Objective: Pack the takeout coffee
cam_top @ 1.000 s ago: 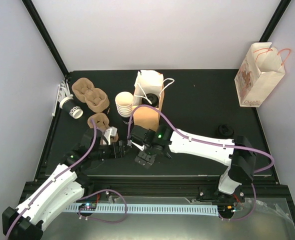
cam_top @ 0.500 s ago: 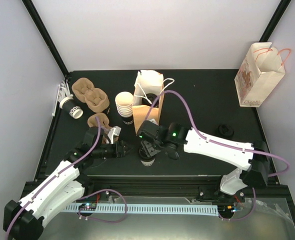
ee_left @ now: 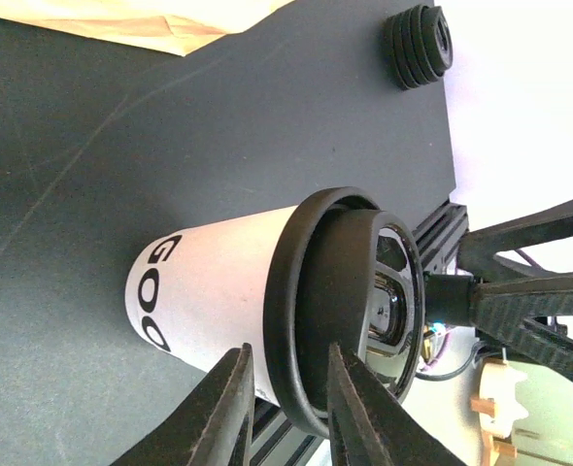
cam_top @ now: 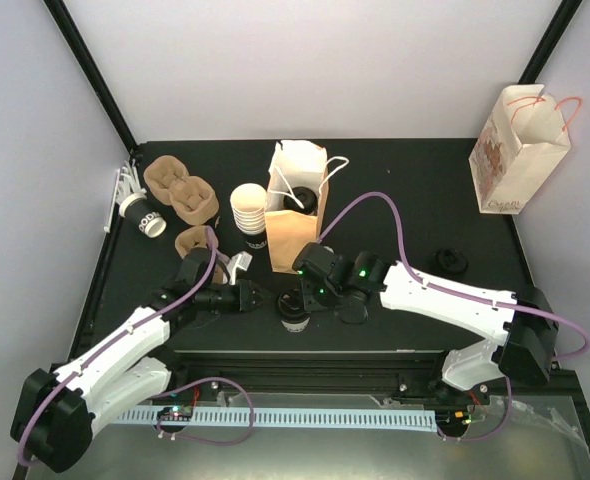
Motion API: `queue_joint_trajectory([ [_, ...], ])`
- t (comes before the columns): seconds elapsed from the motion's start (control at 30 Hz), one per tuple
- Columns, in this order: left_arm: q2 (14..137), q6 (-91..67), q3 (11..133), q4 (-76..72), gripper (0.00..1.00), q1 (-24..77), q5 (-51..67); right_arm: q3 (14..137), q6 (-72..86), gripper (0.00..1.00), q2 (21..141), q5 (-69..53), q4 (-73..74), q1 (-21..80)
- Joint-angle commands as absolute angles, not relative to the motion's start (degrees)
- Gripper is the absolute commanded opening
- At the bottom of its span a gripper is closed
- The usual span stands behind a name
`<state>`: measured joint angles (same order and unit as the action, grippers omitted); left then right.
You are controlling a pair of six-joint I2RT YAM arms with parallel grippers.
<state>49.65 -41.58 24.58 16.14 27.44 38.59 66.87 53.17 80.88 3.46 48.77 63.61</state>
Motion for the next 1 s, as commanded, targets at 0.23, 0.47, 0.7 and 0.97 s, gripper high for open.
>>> queue_joint_trajectory([
  [0.23,54.2,-39.8,25.3,13.0,0.22,27.1,41.8,65.6,55.9,0.31,82.2,-0.1,44.8,62.8],
  [0.47,55.3,-39.9,25.0,11.9,0.22,27.0,42.3,64.9,55.8,0.3,83.6,-0.7,44.8,62.8],
  [0.7,55.8,-39.8,25.1,11.8,0.21,27.0,42.3,63.8,56.0,0.3,83.3,0.3,44.8,62.8],
  [0.97,58.4,-39.0,24.8,11.9,0.15,27.1,42.5,62.7,56.1,0.32,82.2,1.0,44.5,62.6],
])
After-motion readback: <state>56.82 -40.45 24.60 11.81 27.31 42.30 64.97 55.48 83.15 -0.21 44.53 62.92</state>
